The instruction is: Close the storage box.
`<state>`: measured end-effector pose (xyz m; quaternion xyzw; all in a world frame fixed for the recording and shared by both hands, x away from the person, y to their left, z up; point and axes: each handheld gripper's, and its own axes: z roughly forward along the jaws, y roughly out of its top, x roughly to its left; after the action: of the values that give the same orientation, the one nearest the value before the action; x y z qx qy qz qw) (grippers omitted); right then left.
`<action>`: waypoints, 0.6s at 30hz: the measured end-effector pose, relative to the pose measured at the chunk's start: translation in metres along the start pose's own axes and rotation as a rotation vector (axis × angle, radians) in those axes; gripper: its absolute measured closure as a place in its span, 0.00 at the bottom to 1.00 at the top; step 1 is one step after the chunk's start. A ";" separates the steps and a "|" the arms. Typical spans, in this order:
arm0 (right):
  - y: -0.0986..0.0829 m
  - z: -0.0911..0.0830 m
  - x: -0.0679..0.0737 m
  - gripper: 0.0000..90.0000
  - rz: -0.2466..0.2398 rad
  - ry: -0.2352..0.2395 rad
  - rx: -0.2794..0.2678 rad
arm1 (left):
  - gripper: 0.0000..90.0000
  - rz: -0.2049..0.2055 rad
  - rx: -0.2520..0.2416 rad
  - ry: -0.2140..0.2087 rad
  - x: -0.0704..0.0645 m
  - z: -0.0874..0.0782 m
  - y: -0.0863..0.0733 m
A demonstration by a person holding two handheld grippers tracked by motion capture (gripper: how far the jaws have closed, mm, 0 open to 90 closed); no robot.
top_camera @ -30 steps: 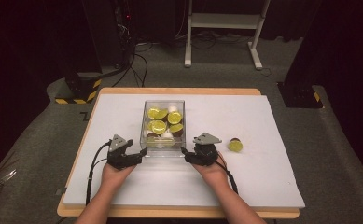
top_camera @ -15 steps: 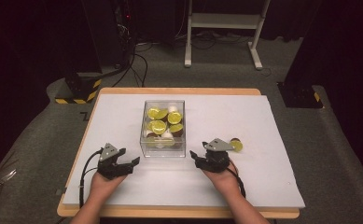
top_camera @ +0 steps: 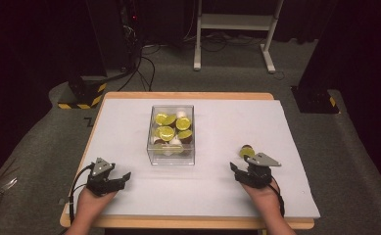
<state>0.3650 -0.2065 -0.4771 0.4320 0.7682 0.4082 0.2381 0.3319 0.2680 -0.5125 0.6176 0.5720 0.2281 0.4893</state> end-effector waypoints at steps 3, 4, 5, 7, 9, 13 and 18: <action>-0.013 -0.009 -0.011 0.42 0.008 -0.041 0.020 | 0.27 0.008 0.014 0.005 -0.002 0.002 -0.002; -0.016 -0.010 -0.014 0.42 0.007 -0.053 0.025 | 0.27 0.020 0.032 0.010 -0.002 0.003 -0.003; -0.019 -0.012 -0.017 0.42 0.005 -0.068 0.035 | 0.26 0.043 0.062 0.023 -0.003 0.005 -0.004; -0.025 -0.013 -0.024 0.40 0.010 -0.093 0.079 | 0.24 0.029 0.060 0.027 -0.003 0.006 -0.004; -0.031 -0.012 -0.029 0.40 0.004 -0.124 0.115 | 0.24 0.028 0.058 0.030 -0.003 0.006 -0.004; -0.036 -0.008 -0.036 0.38 0.033 -0.124 0.173 | 0.24 0.031 0.060 0.034 -0.003 0.006 -0.004; -0.036 -0.008 -0.038 0.38 0.051 -0.114 0.171 | 0.24 0.031 0.052 0.036 -0.003 0.006 -0.005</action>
<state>0.3613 -0.2528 -0.5024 0.4926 0.7741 0.3222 0.2331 0.3341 0.2622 -0.5181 0.6349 0.5766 0.2316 0.4591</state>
